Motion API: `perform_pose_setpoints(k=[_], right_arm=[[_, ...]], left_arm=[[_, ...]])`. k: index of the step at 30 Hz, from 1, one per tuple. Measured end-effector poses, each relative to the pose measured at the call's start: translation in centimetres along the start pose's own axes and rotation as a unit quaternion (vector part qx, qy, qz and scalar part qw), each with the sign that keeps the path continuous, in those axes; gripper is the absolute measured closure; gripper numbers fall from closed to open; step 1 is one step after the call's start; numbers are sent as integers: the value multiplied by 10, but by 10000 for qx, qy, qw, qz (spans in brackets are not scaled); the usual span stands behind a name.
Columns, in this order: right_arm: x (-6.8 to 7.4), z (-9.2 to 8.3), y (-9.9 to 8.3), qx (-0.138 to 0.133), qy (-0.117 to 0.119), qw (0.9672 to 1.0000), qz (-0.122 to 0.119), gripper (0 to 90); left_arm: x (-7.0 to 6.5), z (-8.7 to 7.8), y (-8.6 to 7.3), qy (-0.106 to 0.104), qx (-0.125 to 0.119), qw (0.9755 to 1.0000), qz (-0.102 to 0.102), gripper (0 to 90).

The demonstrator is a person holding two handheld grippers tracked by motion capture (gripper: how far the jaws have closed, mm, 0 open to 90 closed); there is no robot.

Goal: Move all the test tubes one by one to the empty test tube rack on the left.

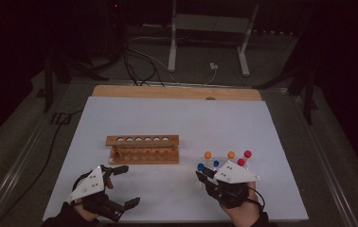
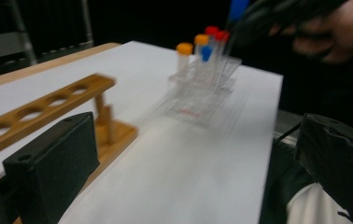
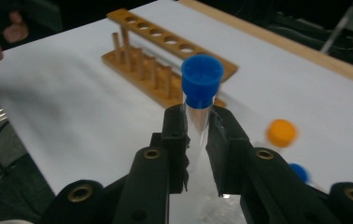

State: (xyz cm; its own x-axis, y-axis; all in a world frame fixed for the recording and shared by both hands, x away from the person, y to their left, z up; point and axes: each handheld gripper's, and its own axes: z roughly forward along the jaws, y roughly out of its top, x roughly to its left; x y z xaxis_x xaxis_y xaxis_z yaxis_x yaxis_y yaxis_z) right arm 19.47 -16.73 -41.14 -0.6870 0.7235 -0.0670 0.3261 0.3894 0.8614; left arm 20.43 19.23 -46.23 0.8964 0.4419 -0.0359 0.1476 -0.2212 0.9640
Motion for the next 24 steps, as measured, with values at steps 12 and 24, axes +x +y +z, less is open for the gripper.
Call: perform_pose_setpoints(k=[12, 24], right_arm=[[15, 25, -9, 345, 334, 9987, -146, 772], [19, 30, -12, 442, 427, 9979, -204, 771]], left_arm=[[-7, 39, 39, -741, 50, 9972, 10, 21], [-7, 78, 53, -798, -13, 9968, 14, 171]])
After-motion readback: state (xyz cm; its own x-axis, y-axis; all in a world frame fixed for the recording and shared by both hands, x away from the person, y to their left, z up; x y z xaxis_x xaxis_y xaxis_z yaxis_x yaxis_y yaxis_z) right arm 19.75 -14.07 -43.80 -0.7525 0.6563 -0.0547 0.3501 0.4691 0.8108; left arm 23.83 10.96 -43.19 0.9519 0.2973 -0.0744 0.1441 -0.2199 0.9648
